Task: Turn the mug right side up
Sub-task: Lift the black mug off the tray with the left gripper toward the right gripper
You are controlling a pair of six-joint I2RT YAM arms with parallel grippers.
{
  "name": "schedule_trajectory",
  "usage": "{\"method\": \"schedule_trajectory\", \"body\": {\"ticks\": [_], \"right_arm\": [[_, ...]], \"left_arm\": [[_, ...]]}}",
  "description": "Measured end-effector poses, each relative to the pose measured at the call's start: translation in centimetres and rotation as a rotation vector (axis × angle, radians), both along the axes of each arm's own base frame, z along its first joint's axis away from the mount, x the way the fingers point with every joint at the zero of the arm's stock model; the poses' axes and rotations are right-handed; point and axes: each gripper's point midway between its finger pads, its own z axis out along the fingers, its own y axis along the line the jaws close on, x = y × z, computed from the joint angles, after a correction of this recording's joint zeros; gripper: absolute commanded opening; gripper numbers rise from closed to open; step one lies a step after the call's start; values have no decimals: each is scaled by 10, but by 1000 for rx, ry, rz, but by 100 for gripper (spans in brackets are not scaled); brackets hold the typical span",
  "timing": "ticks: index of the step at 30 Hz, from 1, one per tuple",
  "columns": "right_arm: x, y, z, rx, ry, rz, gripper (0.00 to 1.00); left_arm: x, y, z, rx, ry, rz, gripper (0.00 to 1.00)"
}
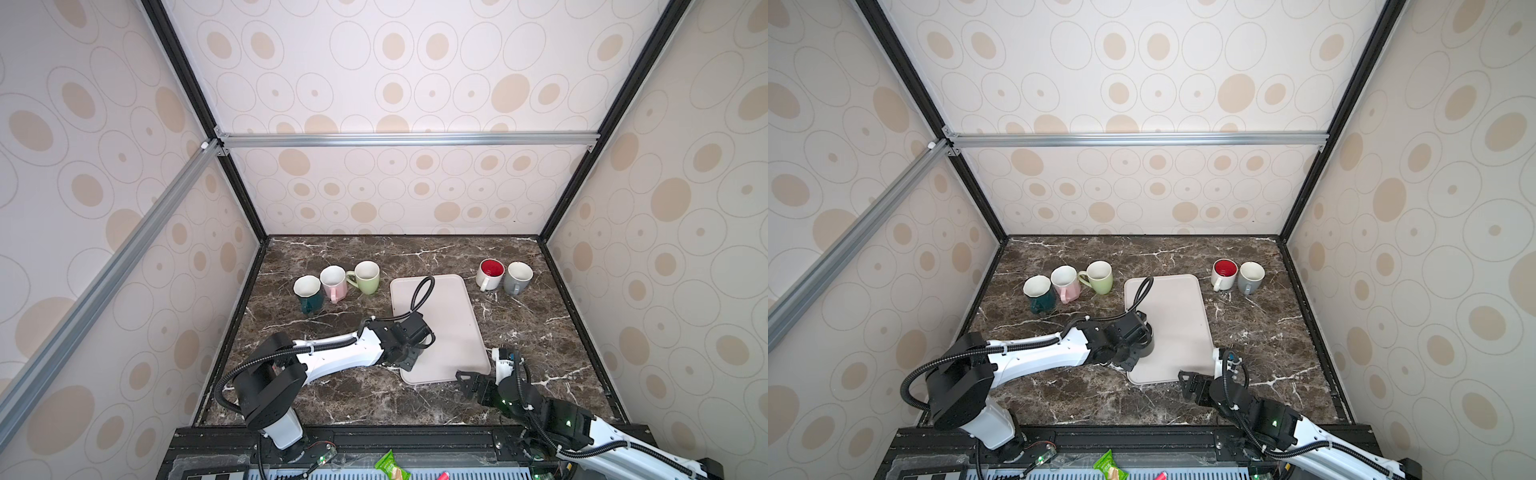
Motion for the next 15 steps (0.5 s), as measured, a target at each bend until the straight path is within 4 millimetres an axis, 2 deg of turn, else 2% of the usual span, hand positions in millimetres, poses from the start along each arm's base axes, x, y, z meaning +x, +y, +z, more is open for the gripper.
{"method": "schedule_trajectory", "body": {"ticks": [4, 15], "right_arm": [[0, 0, 0, 2, 1, -1, 100], [0, 1, 0, 8, 2, 0, 100]], "left_arm": [[2, 1, 0, 8, -10, 5, 0], [3, 0, 2, -3, -8, 6, 0]]}}
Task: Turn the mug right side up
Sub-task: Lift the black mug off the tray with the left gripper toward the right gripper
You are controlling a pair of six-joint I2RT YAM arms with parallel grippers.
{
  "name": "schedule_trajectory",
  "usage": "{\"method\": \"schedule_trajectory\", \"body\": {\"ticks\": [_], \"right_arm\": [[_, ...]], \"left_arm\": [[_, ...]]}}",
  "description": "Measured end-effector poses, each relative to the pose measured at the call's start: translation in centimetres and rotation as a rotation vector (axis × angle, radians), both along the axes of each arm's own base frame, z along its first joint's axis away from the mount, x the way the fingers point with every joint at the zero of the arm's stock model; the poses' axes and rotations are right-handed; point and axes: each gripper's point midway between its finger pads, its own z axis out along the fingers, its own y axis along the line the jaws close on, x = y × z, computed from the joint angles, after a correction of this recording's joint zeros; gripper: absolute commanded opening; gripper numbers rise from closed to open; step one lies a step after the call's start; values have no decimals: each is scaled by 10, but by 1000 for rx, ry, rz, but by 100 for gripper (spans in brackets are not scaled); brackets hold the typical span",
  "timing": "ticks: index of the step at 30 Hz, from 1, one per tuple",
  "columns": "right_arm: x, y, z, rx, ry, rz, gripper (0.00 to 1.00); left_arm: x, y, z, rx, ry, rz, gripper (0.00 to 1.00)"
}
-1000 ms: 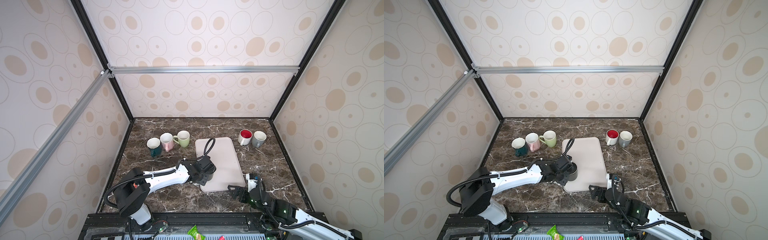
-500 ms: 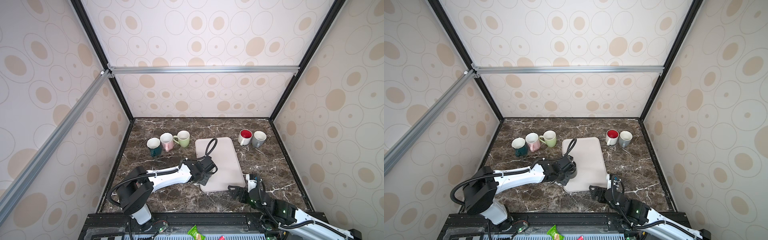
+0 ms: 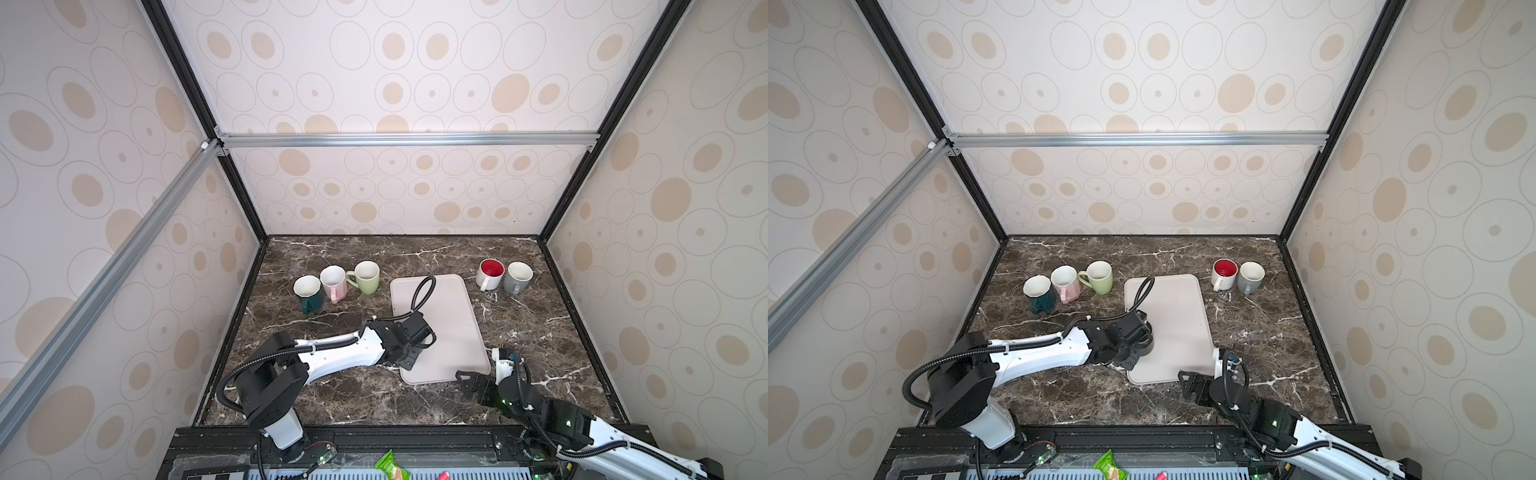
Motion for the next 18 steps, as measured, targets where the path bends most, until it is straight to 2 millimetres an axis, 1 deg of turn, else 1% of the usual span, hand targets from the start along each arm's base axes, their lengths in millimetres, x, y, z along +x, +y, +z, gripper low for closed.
{"method": "schedule_trajectory", "body": {"ticks": [7, 18], "right_arm": [[0, 0, 0, 6, 4, -2, 100], [0, 1, 0, 8, 7, -3, 100]], "left_arm": [[1, 0, 3, -36, 29, 7, 0], [8, -2, 21, -201, 38, 27, 0]]}}
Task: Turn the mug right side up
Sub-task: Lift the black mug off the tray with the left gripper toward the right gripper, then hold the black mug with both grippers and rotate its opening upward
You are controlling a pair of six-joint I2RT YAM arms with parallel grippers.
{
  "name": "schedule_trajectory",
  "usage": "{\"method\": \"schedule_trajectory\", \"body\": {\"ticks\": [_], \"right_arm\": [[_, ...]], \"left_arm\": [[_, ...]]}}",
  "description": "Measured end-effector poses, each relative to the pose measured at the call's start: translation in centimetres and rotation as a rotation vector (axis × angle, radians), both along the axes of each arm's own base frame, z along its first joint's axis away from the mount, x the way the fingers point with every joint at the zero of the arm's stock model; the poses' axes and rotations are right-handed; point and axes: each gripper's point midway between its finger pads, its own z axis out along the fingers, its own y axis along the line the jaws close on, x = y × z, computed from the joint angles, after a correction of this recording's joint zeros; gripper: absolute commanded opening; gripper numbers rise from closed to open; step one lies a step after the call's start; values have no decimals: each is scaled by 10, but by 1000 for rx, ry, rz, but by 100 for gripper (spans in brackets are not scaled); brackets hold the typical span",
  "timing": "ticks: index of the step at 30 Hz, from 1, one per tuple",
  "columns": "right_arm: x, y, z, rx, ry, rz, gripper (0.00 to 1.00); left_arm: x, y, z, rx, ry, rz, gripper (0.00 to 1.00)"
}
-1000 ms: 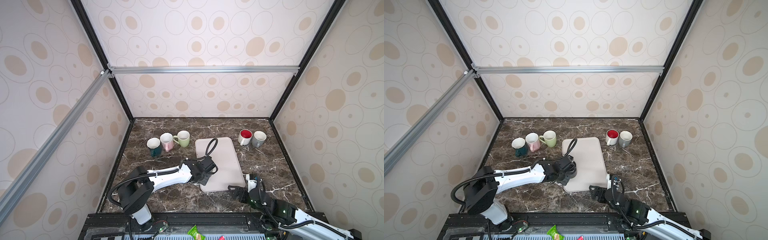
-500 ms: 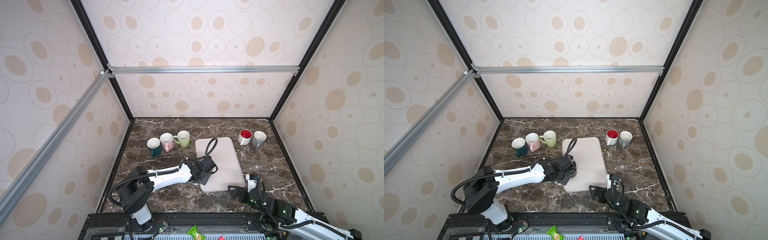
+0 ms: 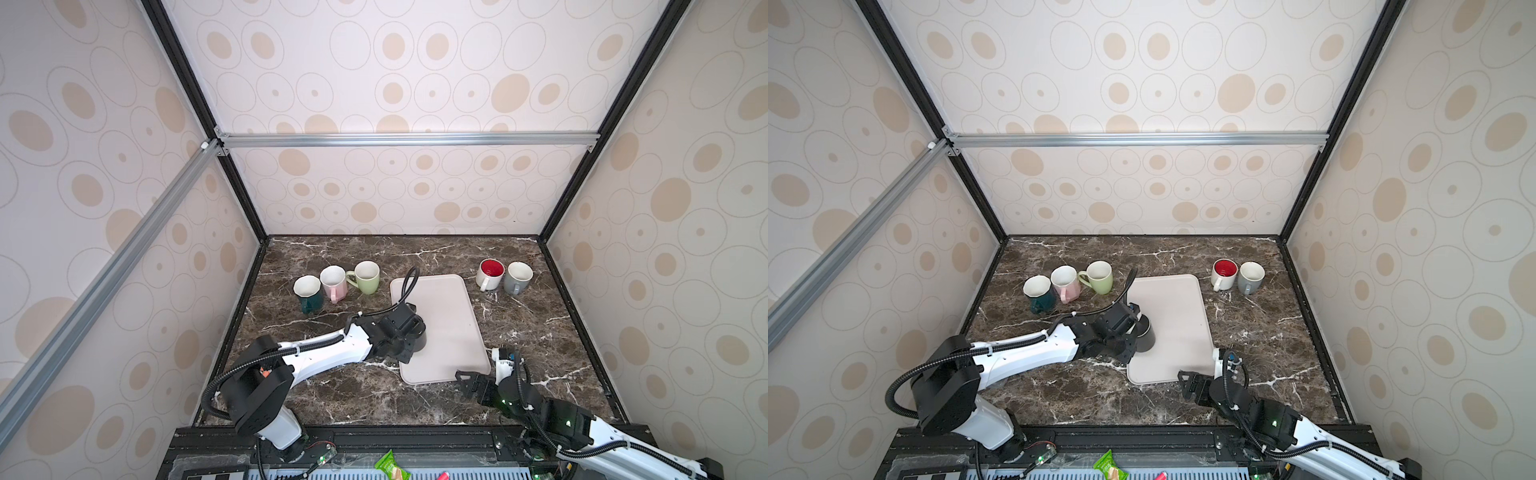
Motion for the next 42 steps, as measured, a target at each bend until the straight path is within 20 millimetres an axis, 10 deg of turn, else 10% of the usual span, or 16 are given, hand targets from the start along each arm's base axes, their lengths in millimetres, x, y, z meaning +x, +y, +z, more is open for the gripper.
{"method": "schedule_trajectory", "body": {"ticks": [11, 24, 42], "right_arm": [[-5, 10, -4, -34, 29, 68, 100], [24, 88, 112, 142, -41, 243, 100], [75, 130, 148, 407, -96, 390, 89]], "left_arm": [[4, -3, 41, -243, -66, 3, 0], [16, 4, 102, -489, -203, 15, 0], [26, 27, 156, -785, -202, 45, 0]]}}
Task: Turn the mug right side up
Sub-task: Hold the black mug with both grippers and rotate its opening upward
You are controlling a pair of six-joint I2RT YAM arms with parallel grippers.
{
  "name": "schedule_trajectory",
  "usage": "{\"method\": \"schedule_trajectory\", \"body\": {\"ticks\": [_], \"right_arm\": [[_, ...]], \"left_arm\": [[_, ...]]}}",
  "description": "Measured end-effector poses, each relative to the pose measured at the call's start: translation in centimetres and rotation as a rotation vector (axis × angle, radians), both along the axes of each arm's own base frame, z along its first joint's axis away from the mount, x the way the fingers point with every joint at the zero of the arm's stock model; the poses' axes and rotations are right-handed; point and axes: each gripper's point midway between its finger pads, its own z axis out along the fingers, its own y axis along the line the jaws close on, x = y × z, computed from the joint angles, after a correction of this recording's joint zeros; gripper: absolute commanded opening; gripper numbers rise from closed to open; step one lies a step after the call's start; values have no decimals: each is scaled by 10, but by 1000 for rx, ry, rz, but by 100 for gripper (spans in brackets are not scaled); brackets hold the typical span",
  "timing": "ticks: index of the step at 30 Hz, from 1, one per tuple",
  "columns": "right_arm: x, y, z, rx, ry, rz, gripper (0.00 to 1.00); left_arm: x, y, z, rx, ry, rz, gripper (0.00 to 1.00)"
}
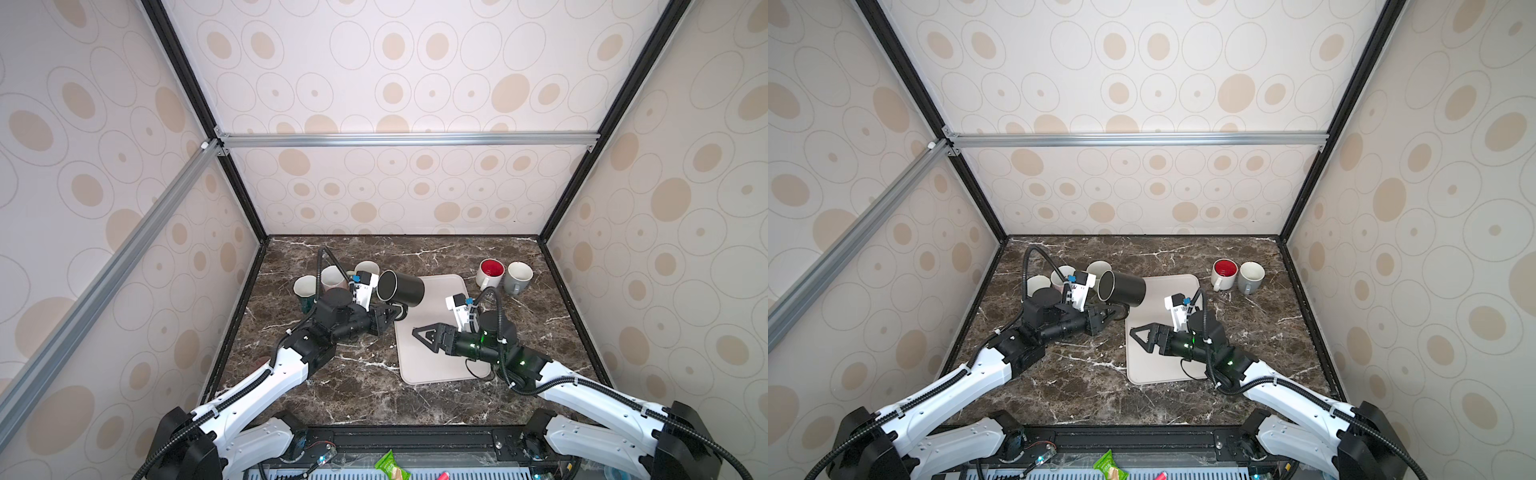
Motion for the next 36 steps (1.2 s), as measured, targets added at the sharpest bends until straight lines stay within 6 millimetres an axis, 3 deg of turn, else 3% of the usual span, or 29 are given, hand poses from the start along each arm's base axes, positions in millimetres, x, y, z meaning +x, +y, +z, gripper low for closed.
{"method": "schedule_trajectory", "body": {"ticks": [3, 7, 14, 18, 20, 36], "right_arm": [[10, -5, 15, 48, -45, -17, 86], [8, -3, 19, 57, -70, 12, 85], [11, -1, 30, 56, -130, 28, 59], [15, 0, 34, 70, -151, 29, 57], [17, 1, 34, 80, -154, 35, 51], [32, 20, 29, 158, -119, 98, 41]], "left_arm": [[1, -3, 7, -50, 9, -24, 0], [3, -10, 11, -100, 26, -54, 0], [3, -20, 12, -155, 61, -102, 0], [2, -26, 14, -195, 77, -137, 0], [1, -27, 13, -205, 86, -146, 0], [-7, -32, 19, -292, 91, -203, 0]]}}
